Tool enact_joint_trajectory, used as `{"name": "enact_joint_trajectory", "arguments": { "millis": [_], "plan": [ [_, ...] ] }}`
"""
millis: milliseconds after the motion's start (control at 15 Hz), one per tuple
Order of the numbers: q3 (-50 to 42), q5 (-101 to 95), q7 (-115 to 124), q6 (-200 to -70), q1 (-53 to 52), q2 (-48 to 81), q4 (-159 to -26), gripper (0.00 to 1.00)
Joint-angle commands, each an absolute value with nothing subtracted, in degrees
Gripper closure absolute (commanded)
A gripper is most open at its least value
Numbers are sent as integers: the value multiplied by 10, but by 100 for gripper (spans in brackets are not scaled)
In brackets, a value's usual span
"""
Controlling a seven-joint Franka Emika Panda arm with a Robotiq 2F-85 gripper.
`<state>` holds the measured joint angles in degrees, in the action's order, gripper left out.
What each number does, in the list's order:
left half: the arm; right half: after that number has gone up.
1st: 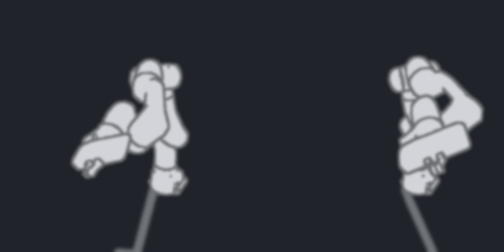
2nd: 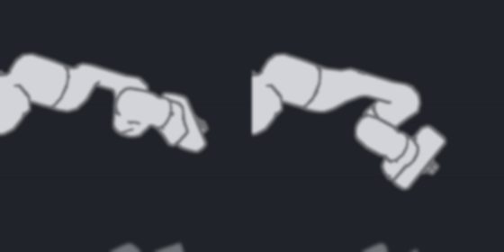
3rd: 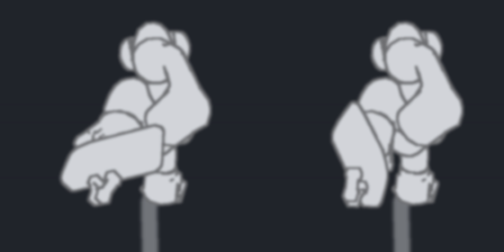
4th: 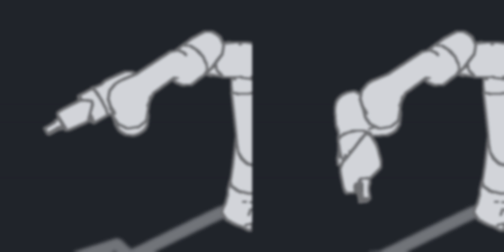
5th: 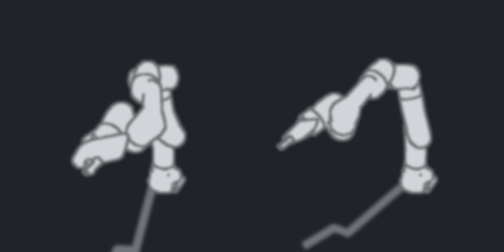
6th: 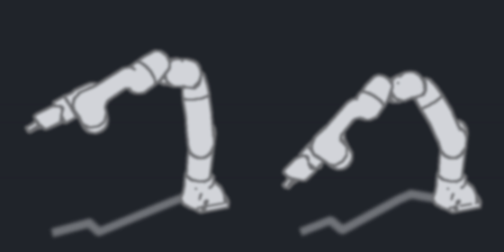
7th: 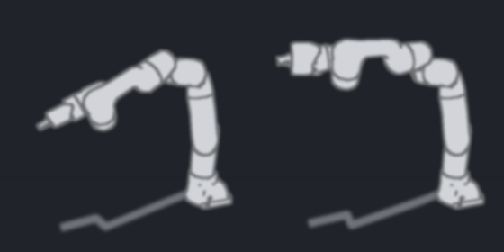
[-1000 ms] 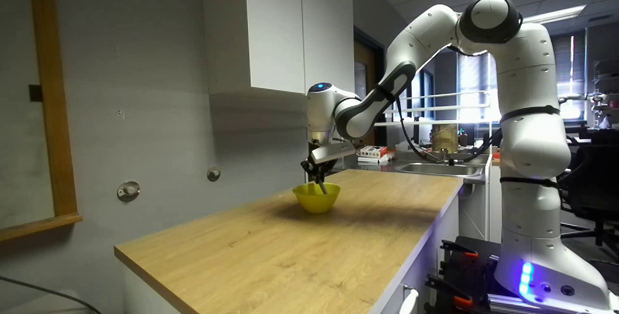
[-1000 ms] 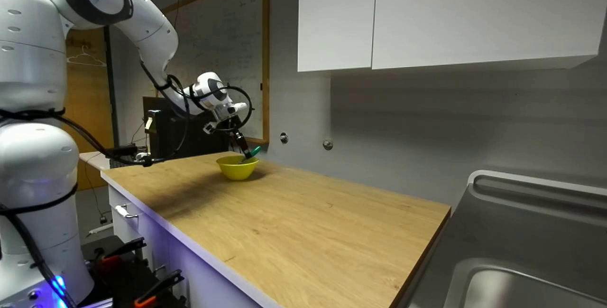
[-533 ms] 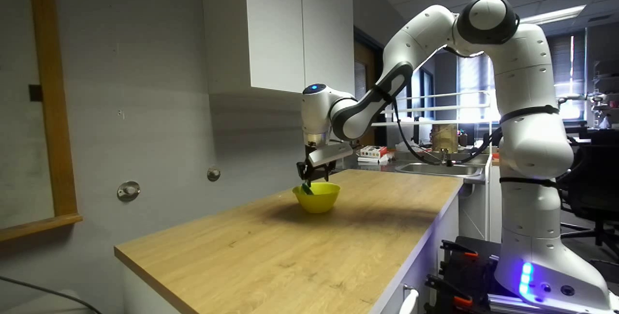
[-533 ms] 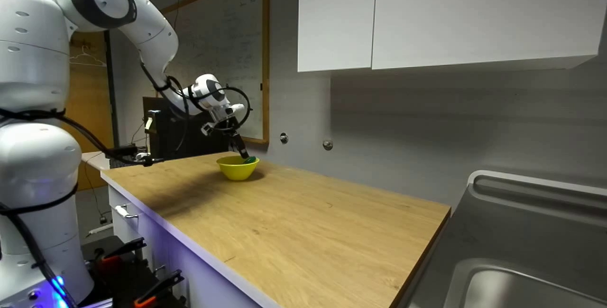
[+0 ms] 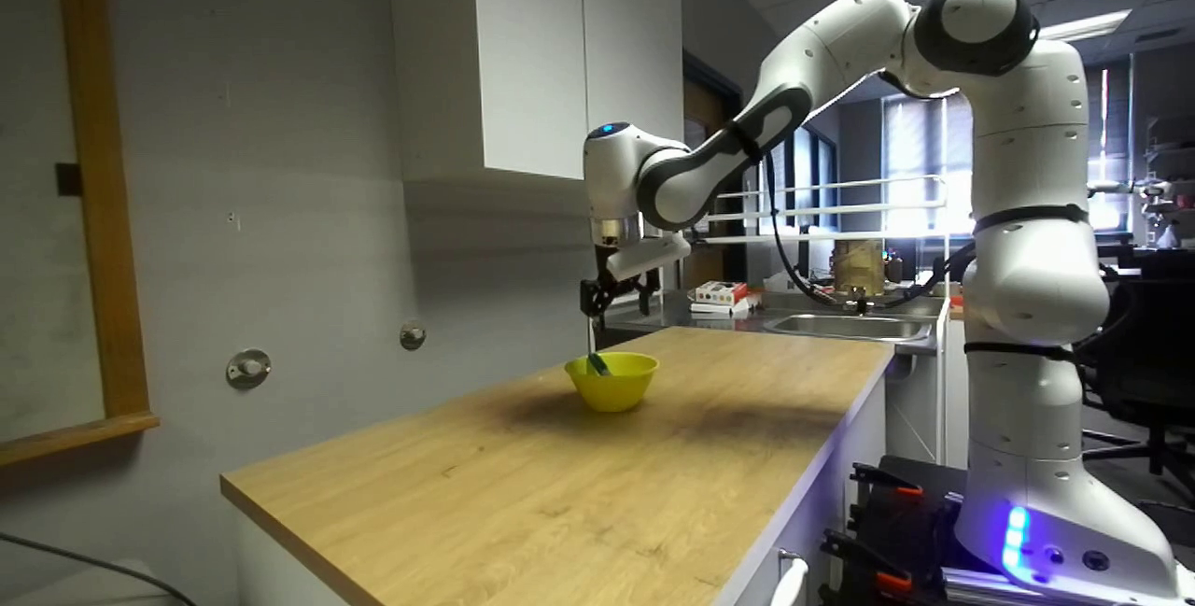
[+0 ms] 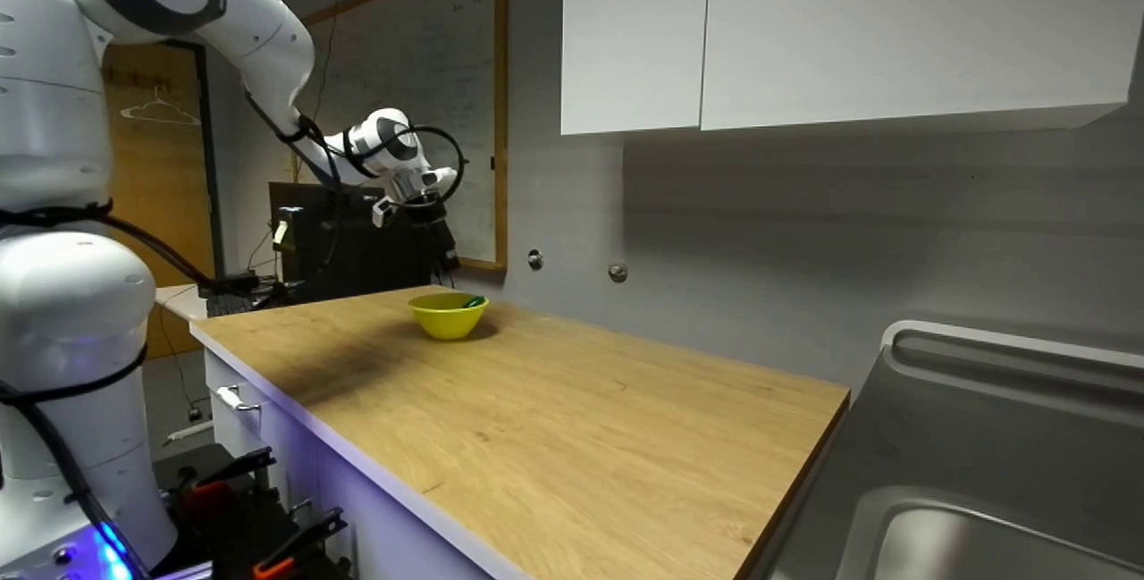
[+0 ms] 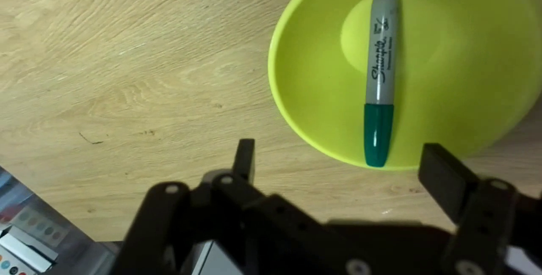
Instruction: Place the green marker inside the yellow bowl
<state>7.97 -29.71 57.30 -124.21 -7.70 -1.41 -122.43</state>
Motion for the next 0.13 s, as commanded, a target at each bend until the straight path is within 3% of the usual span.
{"name": "enact_joint_trajectory", "arguments": {
  "millis": [0, 67],
  "plan": [
    [77, -197, 449, -1212, -76, -94, -1254, 0],
    [75, -162, 407, -1201, -76, -113, -1262, 0]
  ]
}}
